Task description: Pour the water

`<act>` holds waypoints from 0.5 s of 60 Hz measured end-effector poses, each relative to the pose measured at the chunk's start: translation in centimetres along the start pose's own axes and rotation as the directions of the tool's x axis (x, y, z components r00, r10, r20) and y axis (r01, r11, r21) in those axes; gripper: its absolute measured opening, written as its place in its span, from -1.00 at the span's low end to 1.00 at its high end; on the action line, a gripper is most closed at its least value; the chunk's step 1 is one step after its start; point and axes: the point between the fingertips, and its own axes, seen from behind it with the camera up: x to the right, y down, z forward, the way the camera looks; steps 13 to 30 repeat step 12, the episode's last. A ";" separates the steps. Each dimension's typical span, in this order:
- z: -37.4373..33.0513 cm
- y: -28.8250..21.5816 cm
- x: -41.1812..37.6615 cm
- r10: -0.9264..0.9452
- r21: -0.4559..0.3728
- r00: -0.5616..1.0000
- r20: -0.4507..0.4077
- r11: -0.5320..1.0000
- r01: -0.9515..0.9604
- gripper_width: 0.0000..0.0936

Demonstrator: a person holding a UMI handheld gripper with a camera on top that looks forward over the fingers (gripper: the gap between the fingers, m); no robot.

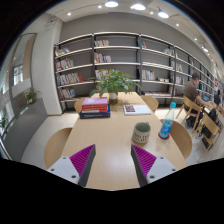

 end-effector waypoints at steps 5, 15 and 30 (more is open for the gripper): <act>-0.8 -0.4 -0.8 -0.013 0.015 1.000 0.006 1.000 0.013 0.52; -1.5 -0.9 -1.0 -0.031 0.027 0.999 0.007 0.999 0.031 0.52; -1.5 -0.9 -1.0 -0.031 0.027 0.999 0.007 0.999 0.031 0.52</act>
